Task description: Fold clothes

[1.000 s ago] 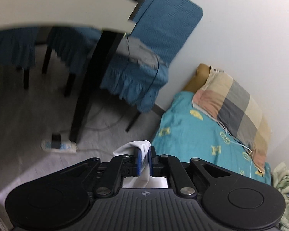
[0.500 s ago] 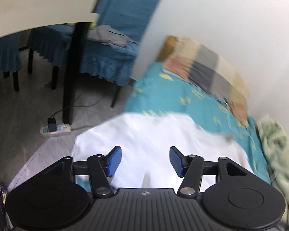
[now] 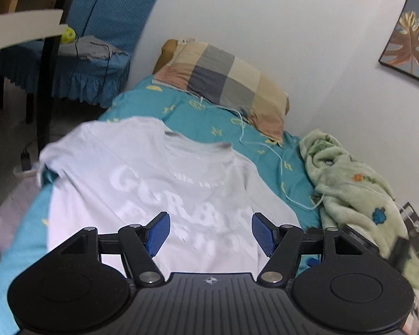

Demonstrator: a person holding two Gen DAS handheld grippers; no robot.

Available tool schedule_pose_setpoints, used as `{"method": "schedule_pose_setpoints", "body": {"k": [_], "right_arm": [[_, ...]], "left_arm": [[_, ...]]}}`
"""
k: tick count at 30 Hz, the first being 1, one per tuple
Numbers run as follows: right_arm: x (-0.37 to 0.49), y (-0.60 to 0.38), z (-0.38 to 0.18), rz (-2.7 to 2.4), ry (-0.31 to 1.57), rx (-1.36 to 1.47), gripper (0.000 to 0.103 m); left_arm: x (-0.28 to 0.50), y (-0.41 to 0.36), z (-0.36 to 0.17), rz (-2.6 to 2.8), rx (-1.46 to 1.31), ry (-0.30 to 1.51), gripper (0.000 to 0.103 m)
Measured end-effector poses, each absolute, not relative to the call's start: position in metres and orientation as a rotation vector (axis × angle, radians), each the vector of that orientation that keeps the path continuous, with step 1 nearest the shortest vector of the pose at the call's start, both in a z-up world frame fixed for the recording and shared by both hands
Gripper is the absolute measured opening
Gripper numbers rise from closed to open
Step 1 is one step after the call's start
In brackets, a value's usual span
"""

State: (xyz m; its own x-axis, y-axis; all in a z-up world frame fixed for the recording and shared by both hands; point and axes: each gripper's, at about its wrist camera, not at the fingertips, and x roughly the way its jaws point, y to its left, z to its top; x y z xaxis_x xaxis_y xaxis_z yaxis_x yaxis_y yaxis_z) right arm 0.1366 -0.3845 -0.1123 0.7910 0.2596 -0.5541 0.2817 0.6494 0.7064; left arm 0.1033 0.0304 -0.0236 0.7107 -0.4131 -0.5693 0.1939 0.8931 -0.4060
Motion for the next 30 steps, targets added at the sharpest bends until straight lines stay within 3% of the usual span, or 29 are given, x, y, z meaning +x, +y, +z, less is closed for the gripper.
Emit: {"method": "schedule_pose_setpoints", "body": {"k": [9,12,13,14,19,22,30], "right_arm": [[0.18,-0.415,-0.163,-0.104,0.659,1.035,0.09],[0.194,-0.41,-0.159,-0.146,0.623,0.936,0.05],[0.2,-0.405,-0.155,-0.155,0.618,0.872,0.026],[0.205,-0.398,-0.148,-0.161,0.609,0.79,0.01],[0.213,-0.314,-0.099,0.044,0.441,0.323,0.01],[0.212,-0.253,-0.096,0.272,0.449,0.157,0.01],[0.217,-0.223,-0.122,0.416,0.618,0.117,0.015]], "left_arm": [[0.129,0.045,-0.075,-0.359,-0.399,0.812,0.069],[0.14,0.045,-0.078,-0.363,-0.397,0.816,0.069],[0.143,0.044,-0.077,-0.361,-0.389,0.806,0.069],[0.144,0.044,-0.075,-0.36,-0.391,0.794,0.069],[0.146,0.05,-0.063,-0.361,-0.442,0.737,0.069],[0.144,0.056,-0.058,-0.366,-0.486,0.71,0.069],[0.139,0.066,-0.053,-0.358,-0.521,0.681,0.069]]}}
